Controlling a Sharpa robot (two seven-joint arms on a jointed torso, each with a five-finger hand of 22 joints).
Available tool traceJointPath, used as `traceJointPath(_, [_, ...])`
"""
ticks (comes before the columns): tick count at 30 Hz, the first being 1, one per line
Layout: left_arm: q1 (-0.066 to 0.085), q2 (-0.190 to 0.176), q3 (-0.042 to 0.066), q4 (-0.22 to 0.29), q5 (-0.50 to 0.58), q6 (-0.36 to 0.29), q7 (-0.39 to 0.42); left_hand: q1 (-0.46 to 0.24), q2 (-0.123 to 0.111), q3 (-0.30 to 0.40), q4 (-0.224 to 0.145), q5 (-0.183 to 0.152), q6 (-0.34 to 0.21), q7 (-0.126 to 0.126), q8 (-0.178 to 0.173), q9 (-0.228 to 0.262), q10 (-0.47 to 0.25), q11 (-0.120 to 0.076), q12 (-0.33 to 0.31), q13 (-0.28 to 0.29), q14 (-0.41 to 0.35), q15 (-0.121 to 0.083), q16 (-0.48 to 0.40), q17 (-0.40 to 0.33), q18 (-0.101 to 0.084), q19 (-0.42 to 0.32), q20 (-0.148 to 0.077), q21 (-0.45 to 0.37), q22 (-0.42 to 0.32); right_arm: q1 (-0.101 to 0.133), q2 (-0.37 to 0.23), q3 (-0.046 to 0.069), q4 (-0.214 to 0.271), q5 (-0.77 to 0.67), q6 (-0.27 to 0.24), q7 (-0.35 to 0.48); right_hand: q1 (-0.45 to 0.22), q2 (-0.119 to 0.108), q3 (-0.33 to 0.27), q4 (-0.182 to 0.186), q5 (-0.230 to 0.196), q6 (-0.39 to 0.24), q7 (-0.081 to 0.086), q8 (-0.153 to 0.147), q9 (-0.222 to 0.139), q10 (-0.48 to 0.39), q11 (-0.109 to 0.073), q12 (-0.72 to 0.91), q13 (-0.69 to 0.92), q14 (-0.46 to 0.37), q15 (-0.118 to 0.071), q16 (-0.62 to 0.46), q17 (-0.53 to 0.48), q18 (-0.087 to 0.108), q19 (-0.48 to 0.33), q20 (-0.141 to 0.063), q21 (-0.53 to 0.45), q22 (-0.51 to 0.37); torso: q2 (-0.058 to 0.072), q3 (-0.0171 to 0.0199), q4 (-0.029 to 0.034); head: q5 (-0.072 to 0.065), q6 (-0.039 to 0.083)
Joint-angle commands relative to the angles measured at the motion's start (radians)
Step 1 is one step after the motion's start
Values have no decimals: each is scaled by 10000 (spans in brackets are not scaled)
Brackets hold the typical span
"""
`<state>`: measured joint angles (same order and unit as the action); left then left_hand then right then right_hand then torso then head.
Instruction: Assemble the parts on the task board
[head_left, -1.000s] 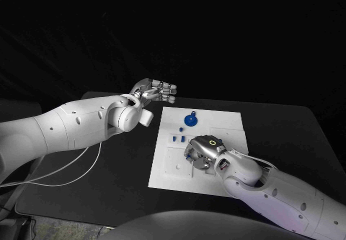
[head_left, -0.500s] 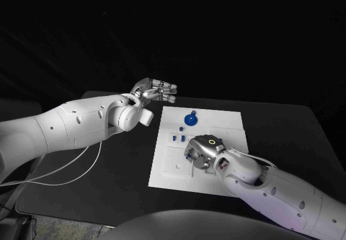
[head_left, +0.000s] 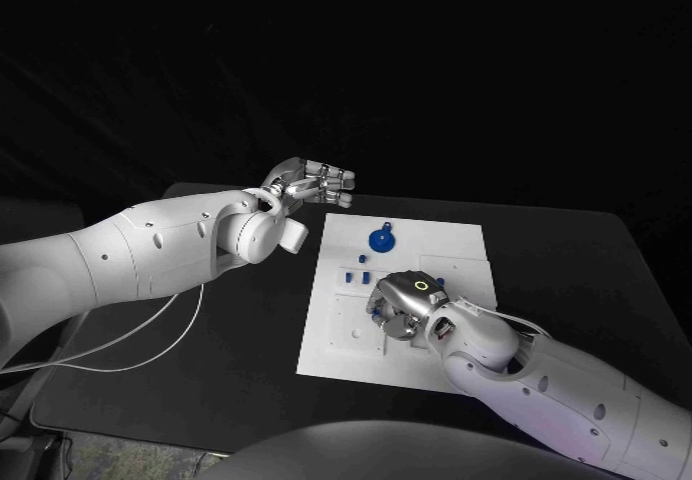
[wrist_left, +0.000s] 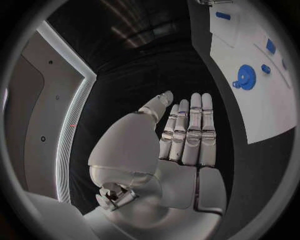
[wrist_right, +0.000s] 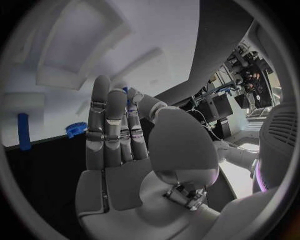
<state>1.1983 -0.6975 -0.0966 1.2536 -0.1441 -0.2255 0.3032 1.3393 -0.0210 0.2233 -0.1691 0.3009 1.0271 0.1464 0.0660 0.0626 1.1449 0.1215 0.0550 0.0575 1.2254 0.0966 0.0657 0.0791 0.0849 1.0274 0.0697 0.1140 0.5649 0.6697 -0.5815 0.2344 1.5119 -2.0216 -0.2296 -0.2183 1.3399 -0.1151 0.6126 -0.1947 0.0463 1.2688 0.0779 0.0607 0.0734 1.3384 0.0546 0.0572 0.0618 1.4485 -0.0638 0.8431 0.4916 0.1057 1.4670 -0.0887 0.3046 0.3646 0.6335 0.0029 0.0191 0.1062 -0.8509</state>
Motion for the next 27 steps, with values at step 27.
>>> traceJointPath(27, [6, 7, 5, -10, -3, 258, -69, -26, -49, -26, 93, -138, -14, 12, -20, -1, -42, -3, 40, 9, -70, -21, -26, -4, -45, -19, 44, -132, 41, -44, -35, -89, -73, 406, -486, 89, -97, -754, -1808, 102, 1002, -1406, 297, 13, -99, -2940, 525, 21, -38, -114, 507, 21, -144, 696, 0, 598, -112, 163, -2, 6, -13, -17, -30])
